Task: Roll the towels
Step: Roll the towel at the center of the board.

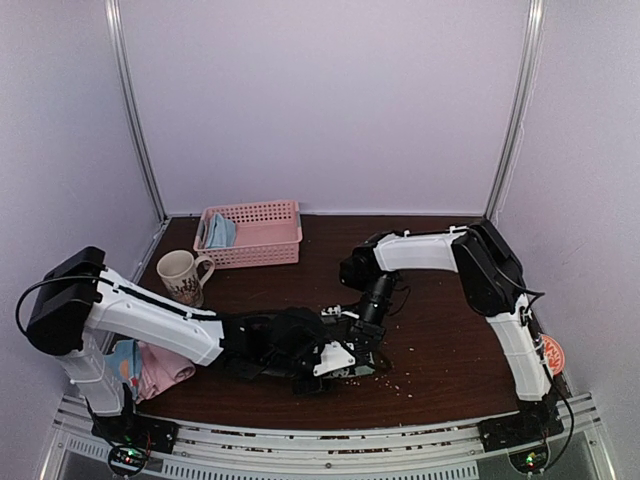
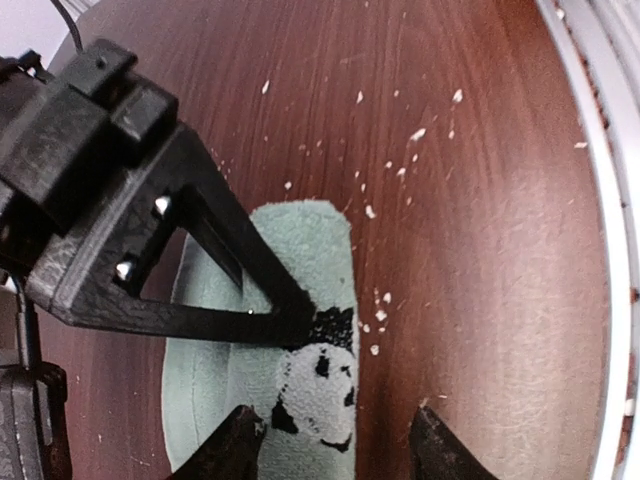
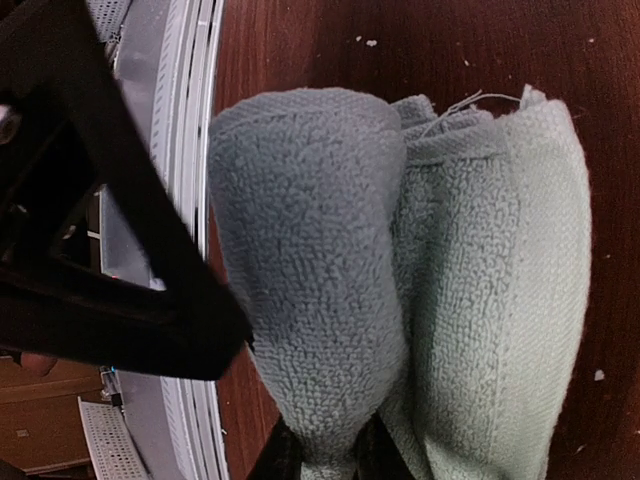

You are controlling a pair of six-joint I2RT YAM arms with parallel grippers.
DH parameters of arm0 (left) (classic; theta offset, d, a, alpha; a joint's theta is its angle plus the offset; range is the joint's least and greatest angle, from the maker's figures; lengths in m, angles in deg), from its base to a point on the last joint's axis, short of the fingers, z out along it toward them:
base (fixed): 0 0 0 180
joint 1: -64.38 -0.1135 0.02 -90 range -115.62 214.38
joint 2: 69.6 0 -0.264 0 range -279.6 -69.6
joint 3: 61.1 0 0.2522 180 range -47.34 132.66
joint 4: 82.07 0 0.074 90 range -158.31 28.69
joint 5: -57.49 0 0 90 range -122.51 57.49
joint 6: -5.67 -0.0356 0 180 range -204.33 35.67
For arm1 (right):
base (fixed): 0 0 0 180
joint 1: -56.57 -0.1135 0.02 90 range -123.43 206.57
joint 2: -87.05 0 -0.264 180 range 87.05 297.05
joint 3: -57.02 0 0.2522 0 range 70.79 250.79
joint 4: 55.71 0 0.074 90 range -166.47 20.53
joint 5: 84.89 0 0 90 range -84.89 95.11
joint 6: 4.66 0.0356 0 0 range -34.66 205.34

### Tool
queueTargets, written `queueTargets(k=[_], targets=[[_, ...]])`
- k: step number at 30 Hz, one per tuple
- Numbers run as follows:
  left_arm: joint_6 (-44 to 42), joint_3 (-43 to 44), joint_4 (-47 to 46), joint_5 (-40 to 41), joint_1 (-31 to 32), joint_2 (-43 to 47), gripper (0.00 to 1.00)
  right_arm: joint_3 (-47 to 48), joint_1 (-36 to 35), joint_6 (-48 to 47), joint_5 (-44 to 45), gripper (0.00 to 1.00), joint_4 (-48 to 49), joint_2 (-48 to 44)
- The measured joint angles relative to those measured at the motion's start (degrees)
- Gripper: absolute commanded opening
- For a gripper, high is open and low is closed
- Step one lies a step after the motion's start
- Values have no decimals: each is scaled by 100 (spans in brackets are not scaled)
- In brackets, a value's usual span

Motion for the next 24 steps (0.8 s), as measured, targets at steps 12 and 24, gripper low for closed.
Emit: queueTargets(k=[12, 24], targets=[[-691, 485, 350, 896, 24, -704, 46, -55, -7, 4, -83, 5, -50, 11], [-664, 739, 658, 774, 48, -887, 13, -31, 9, 4, 87, 44, -142, -144]])
